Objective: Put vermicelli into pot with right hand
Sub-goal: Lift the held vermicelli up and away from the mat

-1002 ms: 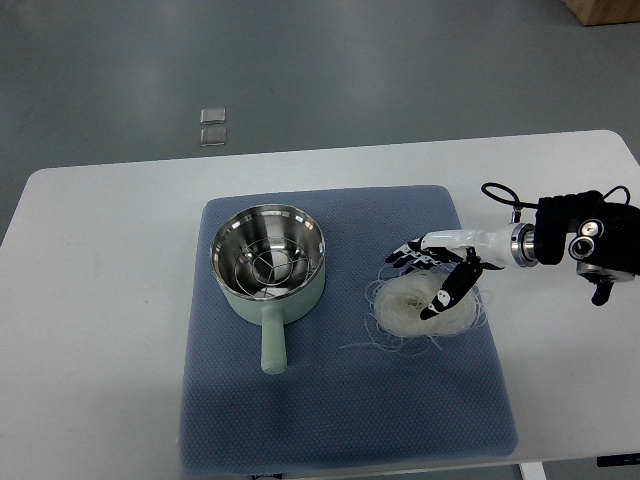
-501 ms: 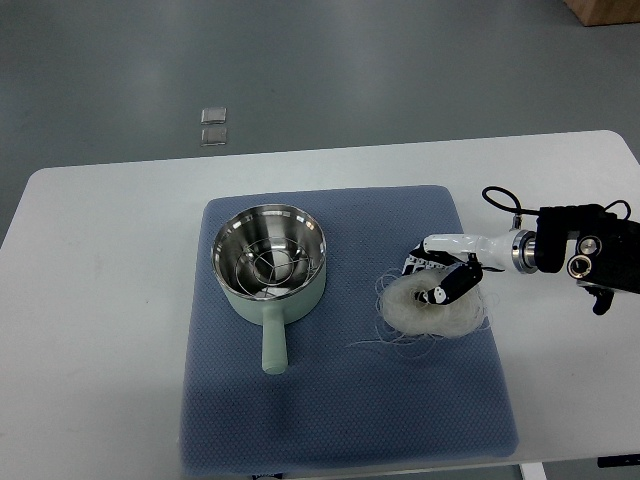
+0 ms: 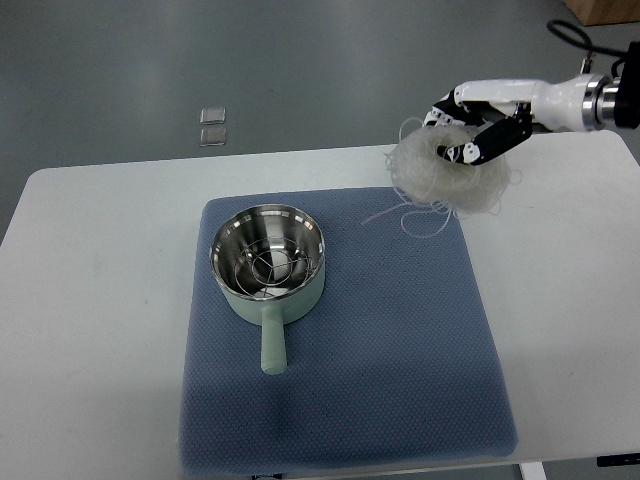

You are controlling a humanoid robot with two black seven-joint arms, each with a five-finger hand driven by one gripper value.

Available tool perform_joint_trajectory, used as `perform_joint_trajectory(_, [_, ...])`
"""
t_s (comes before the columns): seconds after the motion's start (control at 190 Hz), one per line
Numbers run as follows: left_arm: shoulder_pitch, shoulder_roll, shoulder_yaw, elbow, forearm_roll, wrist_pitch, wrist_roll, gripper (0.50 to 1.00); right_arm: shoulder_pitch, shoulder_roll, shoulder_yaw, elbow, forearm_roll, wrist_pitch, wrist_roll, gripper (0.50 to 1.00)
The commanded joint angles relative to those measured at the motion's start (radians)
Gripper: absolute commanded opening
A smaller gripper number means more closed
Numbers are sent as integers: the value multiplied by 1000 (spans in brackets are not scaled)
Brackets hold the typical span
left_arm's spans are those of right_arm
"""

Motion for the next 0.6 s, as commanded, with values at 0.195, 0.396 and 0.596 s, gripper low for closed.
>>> perform_joint_trajectory(0.195, [0,0,2,-1,0,0,0,1000,224,8,-18,-18,56,47,-14,500])
perform_joint_trajectory(0.396, [0,0,4,-1,0,0,0,1000,227,238,-70,-128,55,10,-14,500])
perform_joint_trajectory(0.596, [-2,0,1,-1,0,0,0,1000,225,540,-155,-322,47,-17,-16,500])
